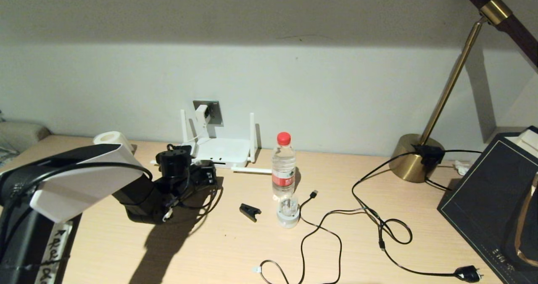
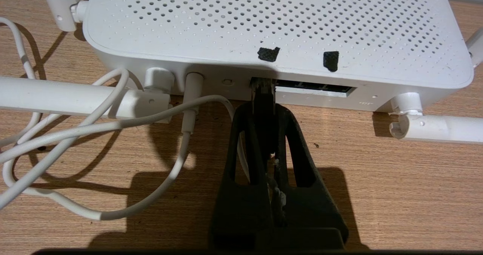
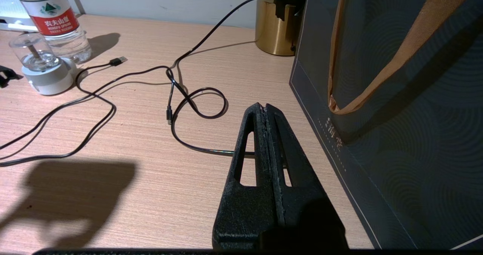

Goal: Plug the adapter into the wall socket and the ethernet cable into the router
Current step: Hand it to the other hand

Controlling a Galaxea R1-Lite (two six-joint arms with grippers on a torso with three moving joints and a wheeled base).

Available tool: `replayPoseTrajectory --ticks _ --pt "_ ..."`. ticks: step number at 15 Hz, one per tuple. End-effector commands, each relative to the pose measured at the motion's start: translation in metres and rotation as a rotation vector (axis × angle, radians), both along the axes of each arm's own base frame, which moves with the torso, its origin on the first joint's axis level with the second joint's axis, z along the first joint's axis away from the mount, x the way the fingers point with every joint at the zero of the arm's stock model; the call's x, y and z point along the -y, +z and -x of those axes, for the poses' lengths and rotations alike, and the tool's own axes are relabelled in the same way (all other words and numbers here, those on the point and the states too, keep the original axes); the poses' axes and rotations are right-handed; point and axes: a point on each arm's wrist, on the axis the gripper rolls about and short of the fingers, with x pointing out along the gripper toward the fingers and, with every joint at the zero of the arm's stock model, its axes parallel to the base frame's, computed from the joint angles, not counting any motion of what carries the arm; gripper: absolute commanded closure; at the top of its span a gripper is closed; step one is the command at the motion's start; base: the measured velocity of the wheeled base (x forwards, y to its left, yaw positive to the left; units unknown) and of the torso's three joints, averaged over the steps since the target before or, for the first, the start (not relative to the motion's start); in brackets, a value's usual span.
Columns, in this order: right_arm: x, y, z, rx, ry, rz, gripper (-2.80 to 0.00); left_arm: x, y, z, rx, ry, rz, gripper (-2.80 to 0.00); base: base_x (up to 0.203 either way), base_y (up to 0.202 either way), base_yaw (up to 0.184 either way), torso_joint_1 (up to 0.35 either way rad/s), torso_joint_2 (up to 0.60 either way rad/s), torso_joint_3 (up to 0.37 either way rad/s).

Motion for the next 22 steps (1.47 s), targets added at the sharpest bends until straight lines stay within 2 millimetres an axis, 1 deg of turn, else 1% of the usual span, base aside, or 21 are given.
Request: replayPoseTrajectory --ticks 1,8,17,22 --pt "0.0 -0.0024 -0.0008 -0.01 0.0 0.001 0.0 -0.0007 0.0045 -0.0015 0.013 0.003 0.003 0.0 0.0 0.0 0.0 0.0 0.0 0.0" --pt "0.0 -0.0025 -0.0008 -0.009 0.0 0.001 0.0 -0.0034 0.0056 -0.0015 0.014 0.007 0.003 0.0 0.0 0.0 0.0 0.0 0.0 0.0" --pt "0.0 -0.0025 -0.0007 -0.009 0.0 0.001 0.0 -0.0036 0.0126 -0.0006 0.028 0.008 0.006 0.0 0.0 0.0 0.0 0.0 0.0 0.0" --pt "0.0 -0.0024 -0.0008 -0.01 0.0 0.001 0.0 -0.0037 0.0106 0.0002 0.021 0.009 0.004 0.0 0.0 0.0 0.0 0.0 0.0 0.0"
